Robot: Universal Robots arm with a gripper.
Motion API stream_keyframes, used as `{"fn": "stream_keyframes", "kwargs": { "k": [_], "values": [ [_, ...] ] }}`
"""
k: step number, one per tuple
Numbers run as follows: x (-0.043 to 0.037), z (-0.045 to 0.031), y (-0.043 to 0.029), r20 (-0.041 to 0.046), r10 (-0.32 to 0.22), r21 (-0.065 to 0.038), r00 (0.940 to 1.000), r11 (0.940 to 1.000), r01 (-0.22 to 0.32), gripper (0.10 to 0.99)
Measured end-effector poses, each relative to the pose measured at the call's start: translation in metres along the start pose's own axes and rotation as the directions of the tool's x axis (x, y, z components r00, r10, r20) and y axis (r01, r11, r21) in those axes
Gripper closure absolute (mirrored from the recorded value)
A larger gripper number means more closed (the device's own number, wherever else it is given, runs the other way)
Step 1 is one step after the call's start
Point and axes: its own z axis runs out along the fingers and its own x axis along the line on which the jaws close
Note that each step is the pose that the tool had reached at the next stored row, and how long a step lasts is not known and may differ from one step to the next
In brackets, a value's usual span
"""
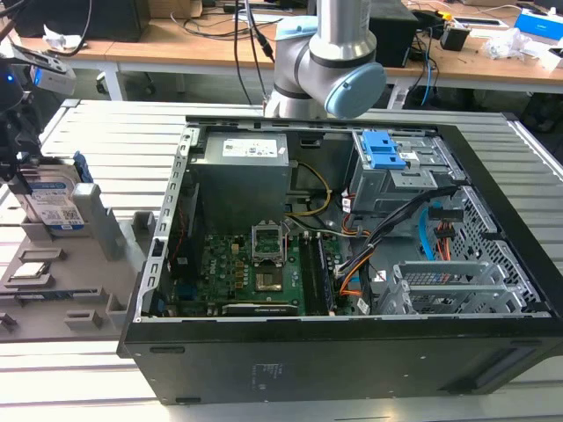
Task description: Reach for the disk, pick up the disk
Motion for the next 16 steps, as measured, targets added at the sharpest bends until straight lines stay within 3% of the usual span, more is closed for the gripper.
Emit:
{"fn": "stream_keyframes", "kwargs": {
  "k": [7, 10, 11, 16],
  "values": [
    [0.0000, 0.0005, 0.0000, 0.0001, 0.000, 0.000, 1.0000, 1.0000, 0.000, 0.498],
    [0.0000, 0.0006, 0.0000, 0.0001, 0.000, 0.000, 1.0000, 1.0000, 0.000, 0.690],
    [0.0000, 0.0007, 0.0000, 0.0001, 0.000, 0.000, 1.0000, 1.0000, 0.000, 0.718],
    [0.0000, 0.0010, -0.0001, 0.0001, 0.000, 0.000, 1.0000, 1.0000, 0.000, 0.718]
  ]
}}
